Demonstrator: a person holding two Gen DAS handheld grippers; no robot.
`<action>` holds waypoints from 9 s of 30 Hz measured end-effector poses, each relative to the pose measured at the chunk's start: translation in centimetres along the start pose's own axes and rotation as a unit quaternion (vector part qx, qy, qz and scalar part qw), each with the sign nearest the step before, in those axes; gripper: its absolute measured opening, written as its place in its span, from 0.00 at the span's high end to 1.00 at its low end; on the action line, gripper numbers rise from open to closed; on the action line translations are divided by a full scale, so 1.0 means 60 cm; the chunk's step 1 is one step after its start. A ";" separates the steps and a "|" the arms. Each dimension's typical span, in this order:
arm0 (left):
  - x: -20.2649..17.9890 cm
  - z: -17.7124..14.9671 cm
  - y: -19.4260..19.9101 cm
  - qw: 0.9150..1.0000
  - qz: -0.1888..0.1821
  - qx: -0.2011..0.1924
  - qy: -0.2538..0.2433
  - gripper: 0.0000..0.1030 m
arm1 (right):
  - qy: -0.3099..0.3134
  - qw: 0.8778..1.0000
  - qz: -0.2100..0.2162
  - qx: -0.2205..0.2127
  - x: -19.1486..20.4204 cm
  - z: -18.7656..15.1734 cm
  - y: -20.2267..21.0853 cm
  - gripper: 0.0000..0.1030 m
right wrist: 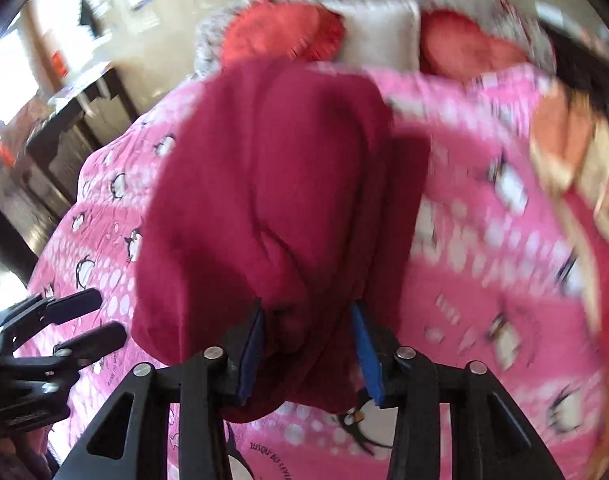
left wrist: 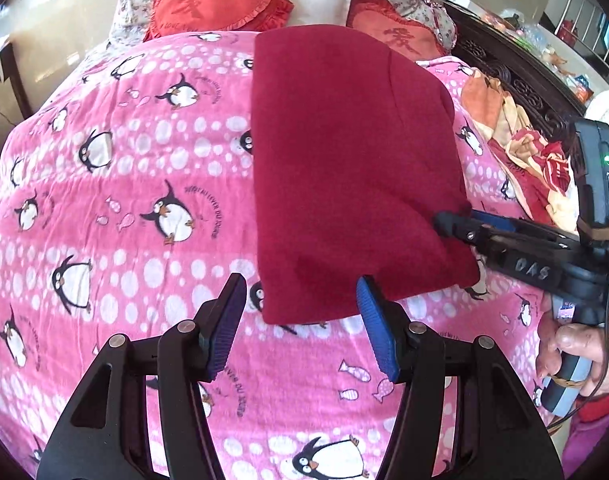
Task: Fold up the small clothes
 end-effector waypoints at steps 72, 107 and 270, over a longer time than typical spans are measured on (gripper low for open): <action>0.074 0.102 -0.093 0.993 -0.098 -0.006 0.070 0.23 | -0.172 0.982 0.067 -0.038 -0.083 0.048 -0.021 0.20; 0.113 -0.056 0.029 0.998 0.015 0.054 0.028 0.52 | -0.034 0.996 0.077 0.012 0.099 -0.066 0.051 0.52; 0.052 -0.099 0.203 0.978 0.155 -0.134 -0.028 0.50 | 0.009 0.993 0.044 -0.112 0.206 -0.117 0.203 0.35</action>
Point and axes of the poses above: each gripper's, at about its wrist camera, not at the fingertips, and y roughly against the way its jaws point, x to its left, z to its top, the point moved 3 cm from there along -y, roughly the way its jaws point, and after that the axes turned 8 degrees about -z, right-handed, at the moved point
